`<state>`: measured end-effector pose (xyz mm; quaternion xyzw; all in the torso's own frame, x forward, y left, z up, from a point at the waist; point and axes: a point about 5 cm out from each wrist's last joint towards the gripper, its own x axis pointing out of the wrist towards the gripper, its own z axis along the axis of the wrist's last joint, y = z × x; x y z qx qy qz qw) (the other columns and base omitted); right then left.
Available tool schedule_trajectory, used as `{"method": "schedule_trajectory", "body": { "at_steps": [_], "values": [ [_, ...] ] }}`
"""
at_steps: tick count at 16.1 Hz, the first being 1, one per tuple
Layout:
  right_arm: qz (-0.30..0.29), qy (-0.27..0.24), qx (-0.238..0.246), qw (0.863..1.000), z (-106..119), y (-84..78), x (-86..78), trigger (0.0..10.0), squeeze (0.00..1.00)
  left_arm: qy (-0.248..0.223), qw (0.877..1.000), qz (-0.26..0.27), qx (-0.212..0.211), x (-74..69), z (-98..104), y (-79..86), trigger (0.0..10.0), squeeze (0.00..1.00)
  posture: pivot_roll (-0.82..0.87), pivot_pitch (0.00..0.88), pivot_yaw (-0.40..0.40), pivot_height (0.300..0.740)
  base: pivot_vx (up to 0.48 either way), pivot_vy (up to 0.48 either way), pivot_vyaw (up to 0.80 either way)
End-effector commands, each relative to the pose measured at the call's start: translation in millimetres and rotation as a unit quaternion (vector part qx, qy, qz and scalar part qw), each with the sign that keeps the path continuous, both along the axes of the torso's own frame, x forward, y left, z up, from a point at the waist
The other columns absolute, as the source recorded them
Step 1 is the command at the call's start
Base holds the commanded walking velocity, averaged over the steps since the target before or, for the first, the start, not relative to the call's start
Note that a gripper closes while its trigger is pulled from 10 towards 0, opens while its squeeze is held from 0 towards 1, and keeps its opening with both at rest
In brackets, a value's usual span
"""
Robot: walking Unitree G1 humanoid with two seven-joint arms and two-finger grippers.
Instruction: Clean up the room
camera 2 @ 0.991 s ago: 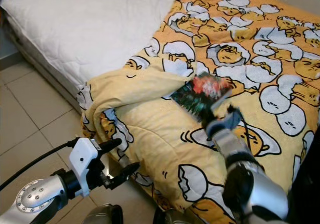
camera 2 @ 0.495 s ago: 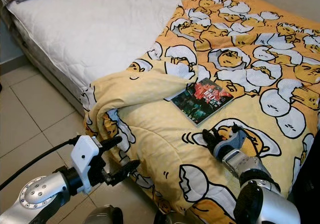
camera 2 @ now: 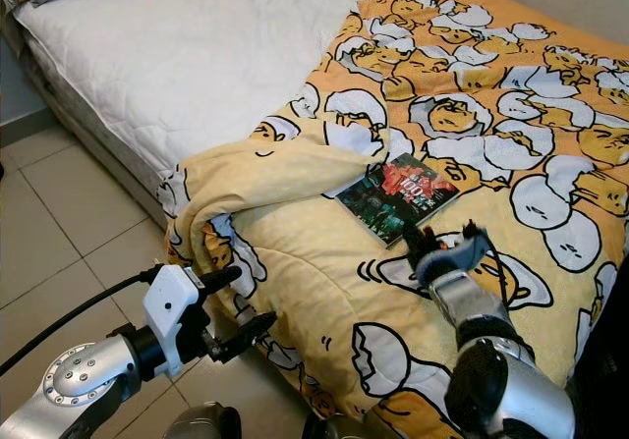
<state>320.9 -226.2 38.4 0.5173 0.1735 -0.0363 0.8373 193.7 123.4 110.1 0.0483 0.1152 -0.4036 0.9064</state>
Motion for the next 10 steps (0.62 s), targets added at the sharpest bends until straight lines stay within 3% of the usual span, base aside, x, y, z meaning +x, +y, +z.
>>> {"method": "schedule_trajectory", "body": {
  "at_steps": [1,5,10],
  "values": [
    [-0.003,0.003,-0.012,1.0,2.4,4.3,4.4,10.0,1.0,0.001,1.0,-0.006,0.001,-0.9,-1.1,-2.2,10.0,0.75,0.11,0.081,-0.08,0.74,0.0,0.0,0.0],
    [-0.021,0.037,-0.033,0.999,0.6,13.8,9.0,10.0,1.0,-0.001,1.0,-0.008,0.006,-1.1,-1.3,-3.5,10.0,0.75,0.12,0.087,-0.08,0.74,0.0,0.0,0.0],
    [-0.045,0.06,-0.05,0.996,0.1,12.2,10.2,10.0,1.0,0.002,1.0,-0.009,0.008,-4.2,-2.1,-4.2,10.0,0.75,0.12,0.103,-0.081,0.74,0.0,0.0,0.0]
  ]
}}
